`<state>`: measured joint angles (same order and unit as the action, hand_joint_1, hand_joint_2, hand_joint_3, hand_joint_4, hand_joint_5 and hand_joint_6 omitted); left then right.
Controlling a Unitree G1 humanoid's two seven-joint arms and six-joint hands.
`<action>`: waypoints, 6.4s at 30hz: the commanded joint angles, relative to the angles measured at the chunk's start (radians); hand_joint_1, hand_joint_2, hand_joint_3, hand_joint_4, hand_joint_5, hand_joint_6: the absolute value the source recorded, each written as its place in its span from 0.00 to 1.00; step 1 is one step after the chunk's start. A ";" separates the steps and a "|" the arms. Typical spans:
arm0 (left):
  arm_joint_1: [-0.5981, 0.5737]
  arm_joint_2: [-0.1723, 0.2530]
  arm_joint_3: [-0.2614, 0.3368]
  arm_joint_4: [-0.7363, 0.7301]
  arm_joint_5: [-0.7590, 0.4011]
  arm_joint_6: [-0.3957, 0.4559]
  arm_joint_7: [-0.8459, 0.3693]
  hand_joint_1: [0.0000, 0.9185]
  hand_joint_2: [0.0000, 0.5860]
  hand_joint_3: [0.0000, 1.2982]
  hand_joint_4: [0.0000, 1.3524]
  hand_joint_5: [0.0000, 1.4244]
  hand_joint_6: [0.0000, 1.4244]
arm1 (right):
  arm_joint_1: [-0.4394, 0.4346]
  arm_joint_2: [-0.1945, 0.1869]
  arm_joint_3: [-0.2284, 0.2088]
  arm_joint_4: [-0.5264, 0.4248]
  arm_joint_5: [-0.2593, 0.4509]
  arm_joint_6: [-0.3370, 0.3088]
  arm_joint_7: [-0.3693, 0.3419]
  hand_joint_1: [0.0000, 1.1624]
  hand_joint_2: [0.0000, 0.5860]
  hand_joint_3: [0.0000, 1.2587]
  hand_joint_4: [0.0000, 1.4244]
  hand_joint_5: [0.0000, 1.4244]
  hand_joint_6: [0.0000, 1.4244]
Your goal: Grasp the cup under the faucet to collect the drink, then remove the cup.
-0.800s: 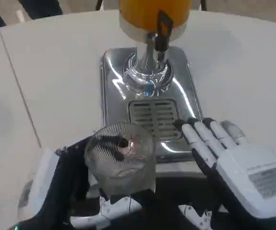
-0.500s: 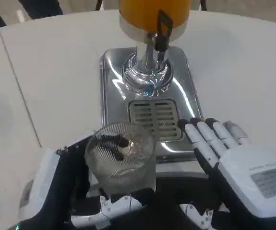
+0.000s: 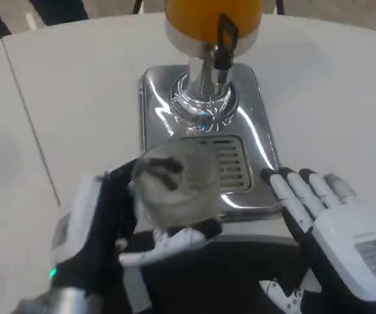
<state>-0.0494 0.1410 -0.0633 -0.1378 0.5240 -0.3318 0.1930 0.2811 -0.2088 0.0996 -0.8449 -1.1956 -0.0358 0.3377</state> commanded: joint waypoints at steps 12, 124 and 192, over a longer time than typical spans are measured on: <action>-0.460 -0.026 -0.106 0.621 0.080 -0.088 0.230 0.70 0.03 0.91 0.81 1.00 1.00 | -0.019 0.012 -0.062 -0.109 -0.029 0.035 0.156 0.35 0.79 0.00 0.00 0.00 0.00; 0.383 0.225 0.133 -0.346 0.378 0.302 0.009 0.06 0.23 0.00 0.00 0.00 0.00 | -0.785 0.260 0.041 0.363 0.705 0.453 -0.126 0.40 0.77 0.00 0.00 0.00 0.00; -0.167 0.098 -0.121 0.107 0.285 0.364 0.048 0.16 0.15 0.00 0.00 0.01 0.04 | -0.875 0.212 0.246 0.271 -0.181 0.537 0.465 0.35 0.73 0.00 0.00 0.00 0.00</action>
<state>-0.2104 0.2456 -0.1723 -0.0480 0.8151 0.0294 0.2284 -0.6399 -0.0072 0.3396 -0.5955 -1.3904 0.5151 0.7730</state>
